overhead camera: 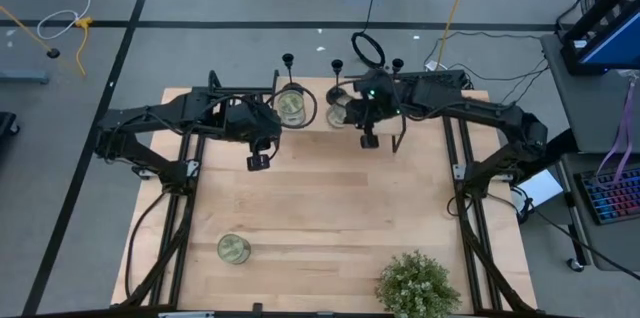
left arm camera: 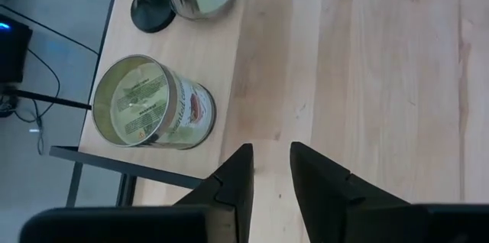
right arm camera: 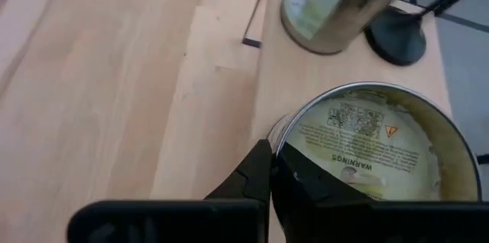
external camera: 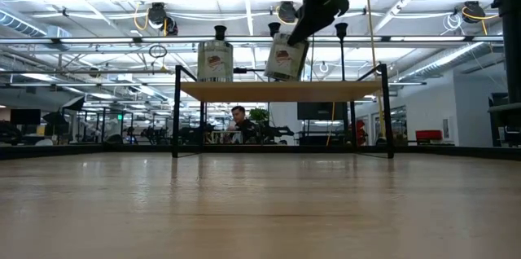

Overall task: Pick & Place candle stick holders
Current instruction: Put the right scented candle on the shelf

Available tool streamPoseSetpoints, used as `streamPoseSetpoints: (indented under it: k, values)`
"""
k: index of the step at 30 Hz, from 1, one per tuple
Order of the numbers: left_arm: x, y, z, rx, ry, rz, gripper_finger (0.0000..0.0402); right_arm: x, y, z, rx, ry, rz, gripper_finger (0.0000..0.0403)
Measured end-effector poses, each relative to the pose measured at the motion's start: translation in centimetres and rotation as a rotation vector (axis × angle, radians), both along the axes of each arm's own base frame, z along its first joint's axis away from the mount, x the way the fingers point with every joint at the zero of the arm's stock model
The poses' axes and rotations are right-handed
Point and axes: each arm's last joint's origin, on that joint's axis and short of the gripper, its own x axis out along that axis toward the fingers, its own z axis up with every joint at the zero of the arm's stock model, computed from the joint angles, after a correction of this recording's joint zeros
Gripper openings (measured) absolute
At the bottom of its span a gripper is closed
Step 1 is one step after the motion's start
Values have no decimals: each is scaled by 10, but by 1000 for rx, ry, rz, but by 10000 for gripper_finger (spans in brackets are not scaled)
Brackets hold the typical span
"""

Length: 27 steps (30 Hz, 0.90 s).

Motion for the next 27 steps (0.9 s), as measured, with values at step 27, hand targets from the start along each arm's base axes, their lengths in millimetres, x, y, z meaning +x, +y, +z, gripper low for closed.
streamPoseSetpoints:
  k: [27]
  values:
    - [0,0,0,11,2,-17,93,2,-18,2,-24,-86,62,104]
